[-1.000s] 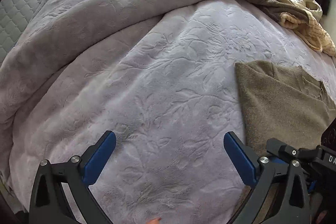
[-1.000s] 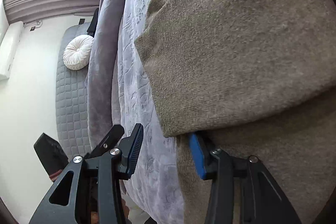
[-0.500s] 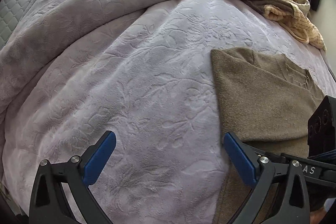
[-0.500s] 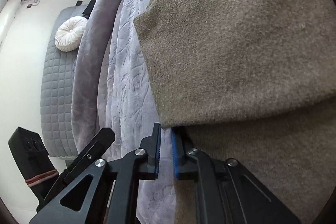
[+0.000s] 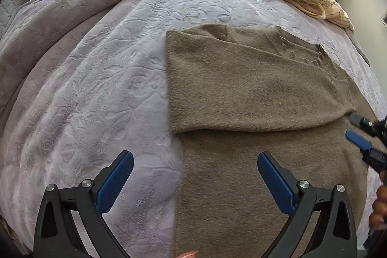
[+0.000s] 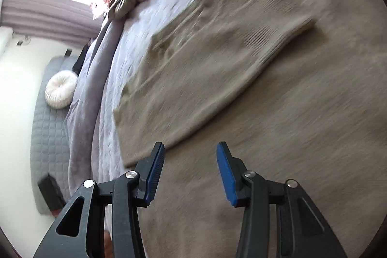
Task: Fold small clothes
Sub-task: 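Grasp the other sleeve cuff with the right gripper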
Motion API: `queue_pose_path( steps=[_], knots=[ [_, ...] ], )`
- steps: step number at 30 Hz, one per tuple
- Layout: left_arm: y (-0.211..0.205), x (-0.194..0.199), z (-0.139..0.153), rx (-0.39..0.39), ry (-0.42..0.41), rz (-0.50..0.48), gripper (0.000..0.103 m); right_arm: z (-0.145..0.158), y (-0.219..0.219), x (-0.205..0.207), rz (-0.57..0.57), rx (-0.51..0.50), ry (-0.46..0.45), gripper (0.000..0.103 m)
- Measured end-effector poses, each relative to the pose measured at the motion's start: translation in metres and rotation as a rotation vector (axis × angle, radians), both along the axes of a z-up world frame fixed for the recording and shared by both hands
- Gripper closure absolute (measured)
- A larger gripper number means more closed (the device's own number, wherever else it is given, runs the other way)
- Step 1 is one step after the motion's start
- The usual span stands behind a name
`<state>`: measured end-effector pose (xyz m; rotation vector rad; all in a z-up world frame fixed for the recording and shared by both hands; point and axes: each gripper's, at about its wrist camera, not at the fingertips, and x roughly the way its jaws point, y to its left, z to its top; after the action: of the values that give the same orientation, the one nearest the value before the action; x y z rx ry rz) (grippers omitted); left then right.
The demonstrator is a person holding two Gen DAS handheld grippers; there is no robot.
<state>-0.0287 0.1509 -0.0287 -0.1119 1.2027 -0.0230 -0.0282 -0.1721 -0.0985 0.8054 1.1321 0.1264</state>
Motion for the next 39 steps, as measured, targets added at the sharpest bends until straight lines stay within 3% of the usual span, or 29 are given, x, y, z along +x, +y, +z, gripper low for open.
queue_pose_path(
  steps=[2, 6, 8, 11, 16, 22, 24, 26, 33, 39],
  knots=[
    [-0.011, 0.000, -0.002, -0.009, 0.009, -0.004, 0.000, 0.002, -0.045, 0.007, -0.124, -0.032, -0.007, 0.055],
    [-0.032, 0.001, -0.002, -0.007, 0.010, -0.029, 0.000, -0.014, -0.098, 0.023, -0.300, 0.019, 0.021, 0.057],
    [-0.041, 0.002, -0.001, -0.003, 0.010, -0.046, 0.000, -0.024, -0.114, 0.025, -0.339, 0.051, 0.029, 0.096],
    [-0.055, 0.003, -0.004, 0.008, 0.021, -0.067, 0.000, -0.034, -0.123, 0.020, -0.342, 0.054, 0.055, 0.096],
    [-0.071, 0.001, -0.006, 0.033, 0.036, -0.101, 0.000, -0.033, -0.121, 0.006, -0.317, 0.068, 0.055, 0.096],
    [-0.090, -0.001, -0.014, 0.018, 0.083, -0.141, 0.000, -0.026, -0.129, -0.021, -0.270, 0.156, 0.059, 0.092],
    [-0.098, -0.002, -0.016, 0.015, 0.101, -0.165, 0.000, -0.025, -0.131, -0.033, -0.265, 0.174, 0.063, 0.080],
    [-0.106, -0.005, -0.017, 0.022, 0.106, -0.183, 0.000, -0.024, -0.132, -0.046, -0.255, 0.194, 0.058, 0.057],
    [-0.134, -0.007, -0.018, 0.030, 0.130, -0.233, 0.000, -0.018, -0.142, -0.086, -0.212, 0.219, 0.029, 0.057],
    [-0.165, -0.001, -0.018, 0.054, 0.138, -0.277, 0.000, -0.007, -0.179, -0.112, -0.285, 0.174, 0.005, 0.057]
  ],
)
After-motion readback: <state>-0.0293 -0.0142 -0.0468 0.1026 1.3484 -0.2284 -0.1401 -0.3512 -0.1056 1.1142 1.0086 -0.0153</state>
